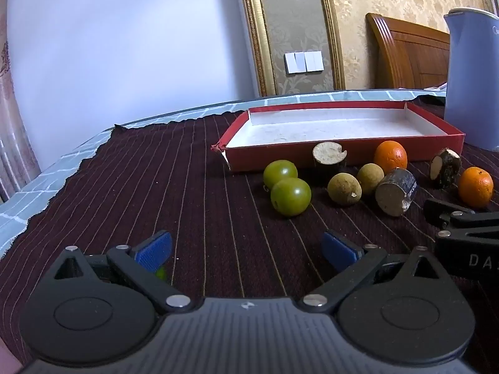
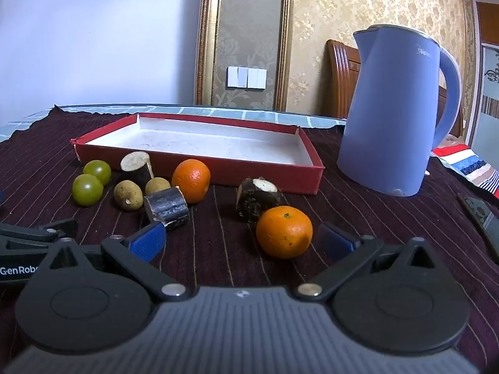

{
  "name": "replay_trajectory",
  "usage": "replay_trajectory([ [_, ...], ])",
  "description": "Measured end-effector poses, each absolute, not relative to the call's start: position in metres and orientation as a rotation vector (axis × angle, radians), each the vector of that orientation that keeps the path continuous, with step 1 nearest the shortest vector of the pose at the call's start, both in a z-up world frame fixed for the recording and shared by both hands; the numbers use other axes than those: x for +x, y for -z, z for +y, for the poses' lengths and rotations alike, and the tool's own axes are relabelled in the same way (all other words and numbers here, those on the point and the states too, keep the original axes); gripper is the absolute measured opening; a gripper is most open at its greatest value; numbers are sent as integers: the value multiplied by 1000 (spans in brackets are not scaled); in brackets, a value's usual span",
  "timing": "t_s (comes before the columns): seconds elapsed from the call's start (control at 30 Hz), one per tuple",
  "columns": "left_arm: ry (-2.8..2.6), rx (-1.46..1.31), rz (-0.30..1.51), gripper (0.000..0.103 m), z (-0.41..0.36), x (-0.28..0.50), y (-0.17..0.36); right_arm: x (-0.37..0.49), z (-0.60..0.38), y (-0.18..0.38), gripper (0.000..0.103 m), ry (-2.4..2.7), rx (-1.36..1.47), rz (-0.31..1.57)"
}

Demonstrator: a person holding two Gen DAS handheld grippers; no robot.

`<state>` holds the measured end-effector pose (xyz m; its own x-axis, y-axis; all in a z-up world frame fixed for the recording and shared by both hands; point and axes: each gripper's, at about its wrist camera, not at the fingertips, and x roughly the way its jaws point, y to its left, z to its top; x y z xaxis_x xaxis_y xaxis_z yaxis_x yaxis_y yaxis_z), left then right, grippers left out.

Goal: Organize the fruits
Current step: 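Grasp the cut green lime piece with the left tool while the right tool approaches an orange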

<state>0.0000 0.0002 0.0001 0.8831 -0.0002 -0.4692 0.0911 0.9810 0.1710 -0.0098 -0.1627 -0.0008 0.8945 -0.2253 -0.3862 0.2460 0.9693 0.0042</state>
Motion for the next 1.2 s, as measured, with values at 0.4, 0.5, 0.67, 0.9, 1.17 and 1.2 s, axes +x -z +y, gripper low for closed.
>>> replay_trajectory([
  [0.4, 50, 187, 489, 103, 0, 0, 0, -10, -165, 1, 103, 240, 67, 395],
  [0.5, 52, 179, 490, 103, 2, 4, 0, -10, -165, 1, 103, 240, 67, 396],
  [0.67, 66, 187, 441, 103, 6, -12, -5, -11, -166, 1, 103, 244, 80, 390],
  [0.9, 56, 224, 373, 103, 23, -36, -17, -17, -170, 0, 103, 227, 90, 402],
  [1.17, 67, 76, 472, 103, 65, -26, -14, -21, -173, -2, 103, 204, 89, 415],
  [1.2, 67, 78, 479, 103, 68, -25, -12, -22, -174, -2, 103, 204, 90, 420],
])
